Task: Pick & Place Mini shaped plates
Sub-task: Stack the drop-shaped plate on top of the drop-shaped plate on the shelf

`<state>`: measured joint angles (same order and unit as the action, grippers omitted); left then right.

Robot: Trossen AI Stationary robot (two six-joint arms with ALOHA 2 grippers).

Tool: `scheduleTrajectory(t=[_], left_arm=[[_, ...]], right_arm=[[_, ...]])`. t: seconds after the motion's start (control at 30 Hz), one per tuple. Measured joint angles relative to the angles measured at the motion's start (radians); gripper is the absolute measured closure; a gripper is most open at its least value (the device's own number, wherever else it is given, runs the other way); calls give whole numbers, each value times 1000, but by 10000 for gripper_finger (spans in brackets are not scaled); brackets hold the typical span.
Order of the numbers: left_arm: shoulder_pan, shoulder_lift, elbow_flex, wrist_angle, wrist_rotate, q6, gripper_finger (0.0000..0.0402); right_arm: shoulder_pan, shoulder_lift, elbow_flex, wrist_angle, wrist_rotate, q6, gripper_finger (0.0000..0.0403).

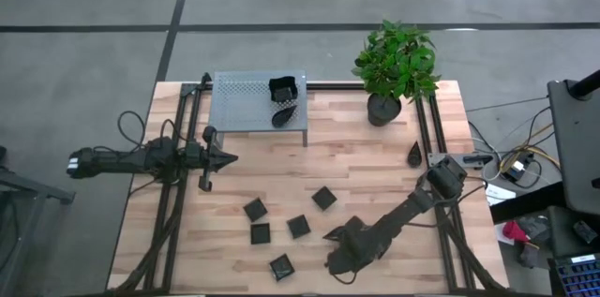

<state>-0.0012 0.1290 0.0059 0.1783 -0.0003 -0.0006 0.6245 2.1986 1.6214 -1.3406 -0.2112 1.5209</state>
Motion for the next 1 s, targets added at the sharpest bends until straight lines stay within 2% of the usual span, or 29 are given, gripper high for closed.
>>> scheduleTrajectory(t=[0.2,0.47,0.57,0.8,1.0], left_arm=[[0,0,0,0,0,0,401],[0,0,0,0,0,0,401],[0,0,0,0,0,0,401],[0,0,0,0,0,0,401],[0,0,0,0,0,0,401]], right_arm=[[0,0,-8,5,-7,-10,339],[1,0,-9,10,-7,-41,389],[1,0,-9,11,-2,-63,394],[1,-1,0,9,92,-153,394],[-5,-3,52,-33,243,-329,394]])
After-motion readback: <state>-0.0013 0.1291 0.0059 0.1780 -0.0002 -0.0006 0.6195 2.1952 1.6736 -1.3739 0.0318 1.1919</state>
